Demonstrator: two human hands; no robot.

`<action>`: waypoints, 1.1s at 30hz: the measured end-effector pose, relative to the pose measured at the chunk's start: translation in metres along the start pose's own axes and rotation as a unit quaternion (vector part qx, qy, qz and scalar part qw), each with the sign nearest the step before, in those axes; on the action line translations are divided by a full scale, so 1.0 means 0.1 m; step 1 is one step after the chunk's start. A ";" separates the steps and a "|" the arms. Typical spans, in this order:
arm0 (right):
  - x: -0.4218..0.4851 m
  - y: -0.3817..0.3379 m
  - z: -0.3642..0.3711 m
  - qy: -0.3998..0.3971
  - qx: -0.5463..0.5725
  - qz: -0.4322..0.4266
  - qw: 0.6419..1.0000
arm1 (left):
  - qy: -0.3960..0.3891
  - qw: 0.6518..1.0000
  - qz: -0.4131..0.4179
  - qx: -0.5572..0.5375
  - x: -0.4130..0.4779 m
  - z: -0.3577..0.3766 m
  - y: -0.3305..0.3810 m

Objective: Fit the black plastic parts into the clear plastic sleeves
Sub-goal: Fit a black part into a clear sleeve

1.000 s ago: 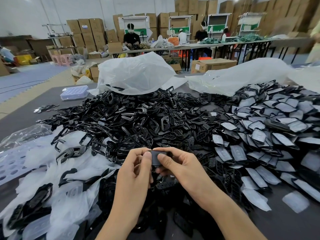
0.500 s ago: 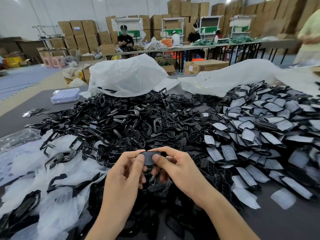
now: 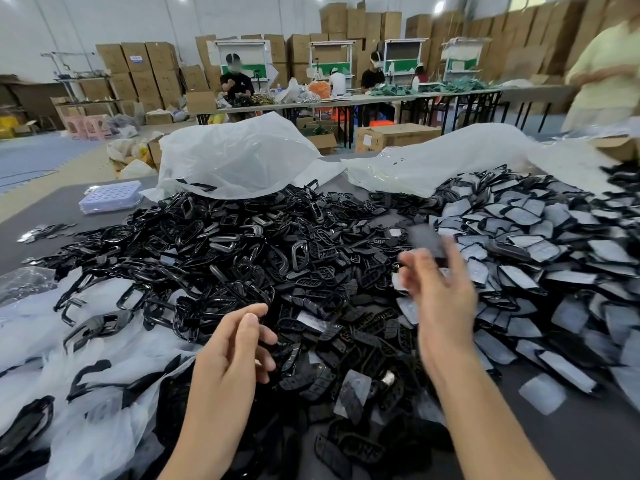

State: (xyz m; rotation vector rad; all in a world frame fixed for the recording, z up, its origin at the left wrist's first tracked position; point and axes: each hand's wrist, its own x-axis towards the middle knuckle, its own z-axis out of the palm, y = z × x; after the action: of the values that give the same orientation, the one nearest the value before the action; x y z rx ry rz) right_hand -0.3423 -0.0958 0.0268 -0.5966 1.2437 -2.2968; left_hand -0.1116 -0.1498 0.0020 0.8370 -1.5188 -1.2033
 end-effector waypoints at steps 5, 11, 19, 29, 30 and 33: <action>0.06 -0.03 -0.11 0.142 -0.026 -0.032 0.989 | -0.011 0.998 0.019 0.063 -0.03 0.03 0.01; -0.24 0.25 0.21 -0.099 -0.229 -0.055 0.967 | -0.118 0.931 0.157 0.307 -0.13 0.03 0.00; -0.44 0.59 0.25 -0.293 -0.599 -0.139 0.732 | -0.077 0.775 0.239 0.580 -0.03 0.00 -0.26; -0.45 0.62 0.24 -0.315 -0.609 -0.162 0.710 | 0.019 0.758 0.213 0.616 0.14 -0.21 -0.36; -0.45 0.62 0.24 -0.315 -0.603 -0.161 0.715 | 0.028 0.753 0.238 0.613 0.14 -0.21 -0.36; -0.46 0.59 0.24 -0.320 -0.580 -0.159 0.732 | 0.044 0.750 0.260 0.607 0.14 -0.21 -0.32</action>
State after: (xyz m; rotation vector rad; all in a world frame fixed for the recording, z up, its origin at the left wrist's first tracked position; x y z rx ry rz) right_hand -0.2811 -0.1141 -0.0188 -1.9162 2.1468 -0.9612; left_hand -0.0973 -0.1774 -0.0246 1.0974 -2.2079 0.3990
